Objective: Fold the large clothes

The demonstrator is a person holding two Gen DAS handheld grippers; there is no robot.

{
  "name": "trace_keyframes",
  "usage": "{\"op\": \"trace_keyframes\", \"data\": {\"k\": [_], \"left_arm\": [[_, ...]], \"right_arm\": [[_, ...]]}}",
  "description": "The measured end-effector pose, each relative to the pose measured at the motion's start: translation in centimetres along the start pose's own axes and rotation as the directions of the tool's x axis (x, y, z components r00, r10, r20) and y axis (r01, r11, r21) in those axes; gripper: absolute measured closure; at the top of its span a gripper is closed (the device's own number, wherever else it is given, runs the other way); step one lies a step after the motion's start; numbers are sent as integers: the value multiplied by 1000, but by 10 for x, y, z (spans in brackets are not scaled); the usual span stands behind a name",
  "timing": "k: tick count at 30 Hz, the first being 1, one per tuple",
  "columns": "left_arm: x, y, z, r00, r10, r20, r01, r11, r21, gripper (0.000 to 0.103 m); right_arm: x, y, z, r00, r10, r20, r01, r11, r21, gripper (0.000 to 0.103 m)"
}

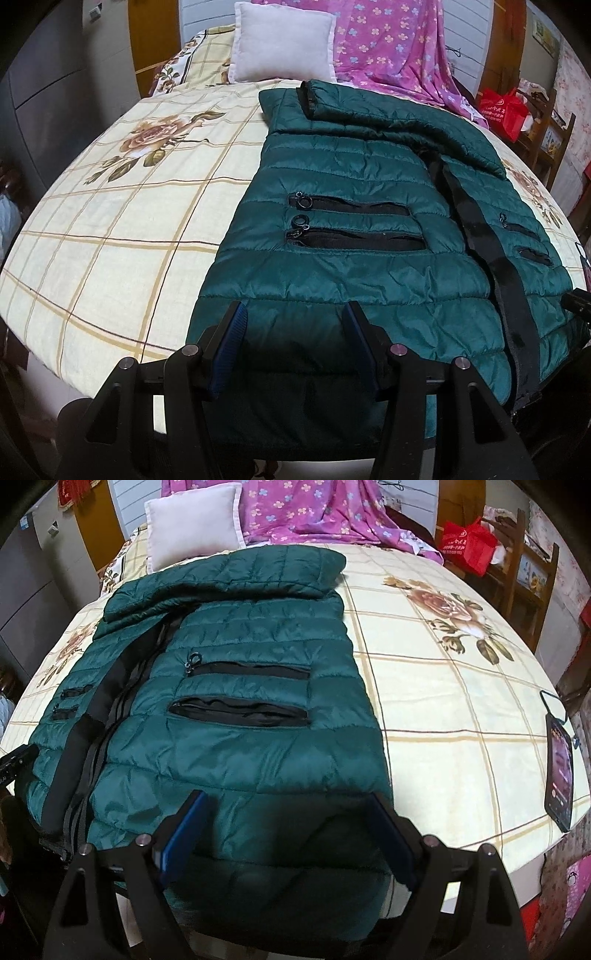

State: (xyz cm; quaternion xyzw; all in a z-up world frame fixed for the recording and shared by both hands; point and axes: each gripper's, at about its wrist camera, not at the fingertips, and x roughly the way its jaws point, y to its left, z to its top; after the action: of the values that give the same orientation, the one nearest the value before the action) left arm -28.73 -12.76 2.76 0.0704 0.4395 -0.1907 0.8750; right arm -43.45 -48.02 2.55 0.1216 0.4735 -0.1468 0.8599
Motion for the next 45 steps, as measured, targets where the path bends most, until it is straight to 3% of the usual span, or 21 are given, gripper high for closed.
{"op": "trace_keyframes", "data": {"k": [4, 7, 14, 18, 21, 25, 29, 37, 45], "left_arm": [[-1, 14, 1, 997, -73, -15, 72, 995, -63, 67], [0, 35, 2, 989, -148, -29, 142, 977, -159, 67], [-4, 66, -1, 988, -153, -12, 145, 957, -253, 67], [10, 73, -6, 981, -183, -68, 155, 942, -298, 67], [14, 71, -8, 980, -188, -71, 160, 943, -292, 66], [19, 65, -8, 977, -196, -83, 166, 945, -282, 55], [21, 63, -4, 980, -182, -84, 157, 957, -245, 54], [22, 80, -3, 971, -230, -68, 196, 926, -323, 54], [21, 58, -4, 980, -181, -76, 161, 962, -221, 52]], "right_arm": [[1, -5, 0, 1000, 11, -12, -11, 1000, 1, 14], [2, -7, 0, 1000, 20, -19, -20, 1000, -4, 14], [-2, -22, 1, 999, 32, -15, -31, 999, 29, 14], [1, -40, 1, 995, 90, -33, -86, 991, 99, 14], [6, -44, -4, 989, 141, -49, -134, 983, 129, 14], [13, -37, -6, 982, 173, -73, -165, 981, 103, 14], [18, -32, -6, 980, 184, -80, -177, 980, 93, 14], [18, -32, -5, 975, 206, -87, -200, 978, 66, 13], [18, -30, -7, 973, 214, -82, -211, 977, 37, 9]]}}
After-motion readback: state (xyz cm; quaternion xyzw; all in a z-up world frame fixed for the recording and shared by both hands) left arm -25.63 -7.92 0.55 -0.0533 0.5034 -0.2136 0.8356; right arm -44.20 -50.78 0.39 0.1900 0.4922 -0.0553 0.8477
